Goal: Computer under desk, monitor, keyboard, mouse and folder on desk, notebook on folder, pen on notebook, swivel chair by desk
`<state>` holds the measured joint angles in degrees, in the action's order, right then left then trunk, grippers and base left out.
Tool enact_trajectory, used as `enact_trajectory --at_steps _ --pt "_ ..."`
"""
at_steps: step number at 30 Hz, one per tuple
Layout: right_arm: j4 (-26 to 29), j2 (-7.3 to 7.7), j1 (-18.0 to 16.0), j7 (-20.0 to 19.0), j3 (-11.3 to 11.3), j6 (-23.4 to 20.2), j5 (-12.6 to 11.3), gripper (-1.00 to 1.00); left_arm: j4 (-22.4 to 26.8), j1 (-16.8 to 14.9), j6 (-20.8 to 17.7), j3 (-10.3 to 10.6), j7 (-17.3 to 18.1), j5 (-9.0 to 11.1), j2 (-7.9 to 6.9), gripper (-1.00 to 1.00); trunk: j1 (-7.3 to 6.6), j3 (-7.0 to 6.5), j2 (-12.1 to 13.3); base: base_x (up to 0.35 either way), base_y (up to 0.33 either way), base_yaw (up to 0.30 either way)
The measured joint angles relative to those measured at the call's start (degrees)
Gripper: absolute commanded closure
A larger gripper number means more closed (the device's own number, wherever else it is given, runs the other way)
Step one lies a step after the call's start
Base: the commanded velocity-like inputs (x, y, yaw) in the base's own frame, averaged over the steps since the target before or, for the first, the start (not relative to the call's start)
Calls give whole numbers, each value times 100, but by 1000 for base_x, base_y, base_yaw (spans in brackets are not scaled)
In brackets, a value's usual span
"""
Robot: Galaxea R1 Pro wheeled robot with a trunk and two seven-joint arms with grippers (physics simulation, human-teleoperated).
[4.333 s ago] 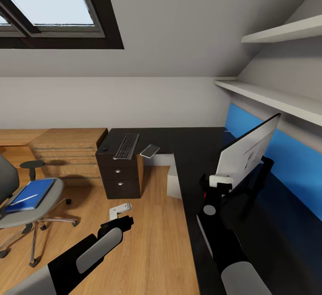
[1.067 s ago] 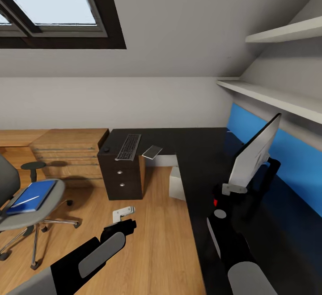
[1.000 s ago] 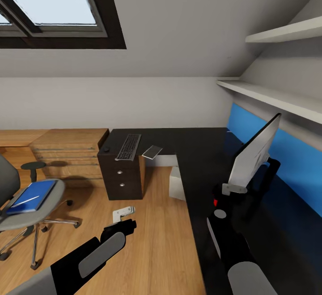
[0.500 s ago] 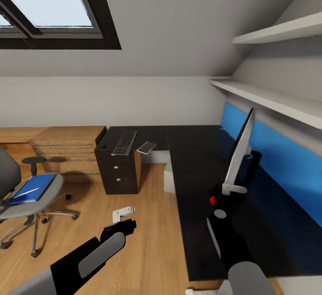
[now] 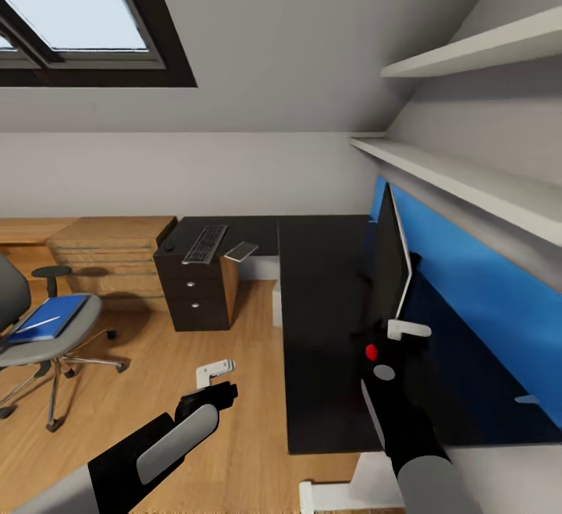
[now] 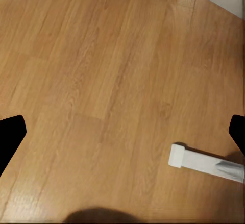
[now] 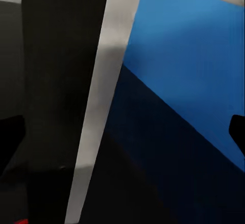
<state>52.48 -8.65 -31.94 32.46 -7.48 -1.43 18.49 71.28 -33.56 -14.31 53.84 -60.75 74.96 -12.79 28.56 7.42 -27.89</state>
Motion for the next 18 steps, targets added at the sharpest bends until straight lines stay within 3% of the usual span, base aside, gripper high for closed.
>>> enact_trajectory --at_steps 12,18 --pt "0 0 0 0 0 0 1 -100 3 0 0 0 1 0 0 -100 0 0 0 -161 -296 0" --pt "-1 1 0 1 1 0 0 -100 3 0 -1 0 5 0 0 -100 -2 0 0 -23 -78 0"
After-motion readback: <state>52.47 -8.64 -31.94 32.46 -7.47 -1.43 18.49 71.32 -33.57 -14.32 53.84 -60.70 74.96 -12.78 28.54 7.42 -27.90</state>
